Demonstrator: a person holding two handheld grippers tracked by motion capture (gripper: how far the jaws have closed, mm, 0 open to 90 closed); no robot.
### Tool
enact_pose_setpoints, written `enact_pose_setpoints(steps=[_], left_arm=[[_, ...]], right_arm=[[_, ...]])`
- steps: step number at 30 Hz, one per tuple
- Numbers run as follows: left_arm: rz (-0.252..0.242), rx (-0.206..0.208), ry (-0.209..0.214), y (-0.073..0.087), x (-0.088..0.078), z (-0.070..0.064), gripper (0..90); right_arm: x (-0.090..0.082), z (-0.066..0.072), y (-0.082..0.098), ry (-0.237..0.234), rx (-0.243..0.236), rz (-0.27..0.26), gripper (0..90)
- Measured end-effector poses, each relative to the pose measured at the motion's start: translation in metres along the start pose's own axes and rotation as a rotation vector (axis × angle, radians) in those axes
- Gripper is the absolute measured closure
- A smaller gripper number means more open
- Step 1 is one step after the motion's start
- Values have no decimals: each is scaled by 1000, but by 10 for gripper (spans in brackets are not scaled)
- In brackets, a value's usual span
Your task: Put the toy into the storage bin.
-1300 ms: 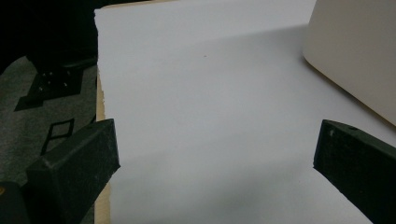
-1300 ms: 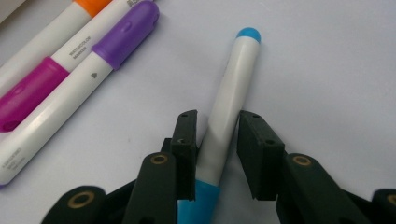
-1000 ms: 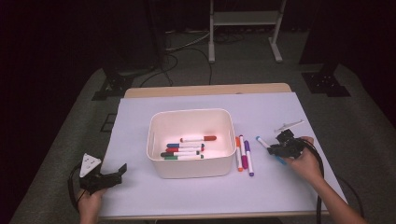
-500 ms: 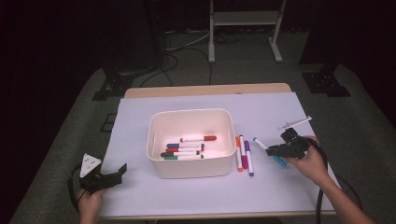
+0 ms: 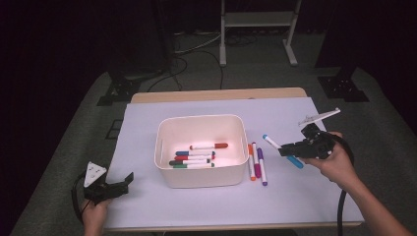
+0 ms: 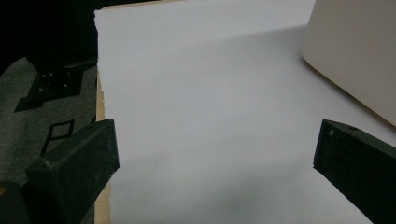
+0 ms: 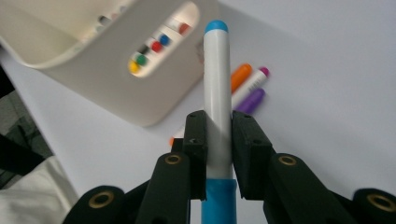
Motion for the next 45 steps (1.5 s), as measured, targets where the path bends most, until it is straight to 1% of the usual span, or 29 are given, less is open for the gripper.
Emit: enact_pose_setpoints(steps=[4,8,9,12,18,22,28,34,38,45], left_arm=[[3,-2,1,0,0,0,0],[5,-1,3,0,0,0,0],[5,-1,3,0,0,0,0],[5,-2,2,0,0,0,0],[6,-2,4,0,0,0,0],[6,-2,5,0,0,-1,0],[6,-2,6,0,0,-1,0],[7,-4,7,0,0,0,0],[5,-5,8,0,0,-1,0],[6,-5,10,0,0,0,0]], right_arm=[[-8,20,-18,-15,-50,-13,758],[-10,39,-36,-43,-89,-25,758],[-10,44,-40,-44,-103,-25,758],[-7,60,-54,-72,-131,-19,758],[3,81,-72,-113,-187,-11,758],[15,91,-80,-144,-212,3,758],[31,102,-90,-166,-247,34,758],[44,115,-99,-188,-279,46,758],[54,120,-103,-198,-291,56,758],[74,124,-108,-216,-304,89,758]])
Point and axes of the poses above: each handheld gripper's, and its own axes: x roughly forward along the jaws, y roughly out of its underside, z roughly to its left, the point moved 6 cm from there along x, roughly forward along the jaws, and after that the axes turned 9 degrees about -y, right-handed, at the moved point
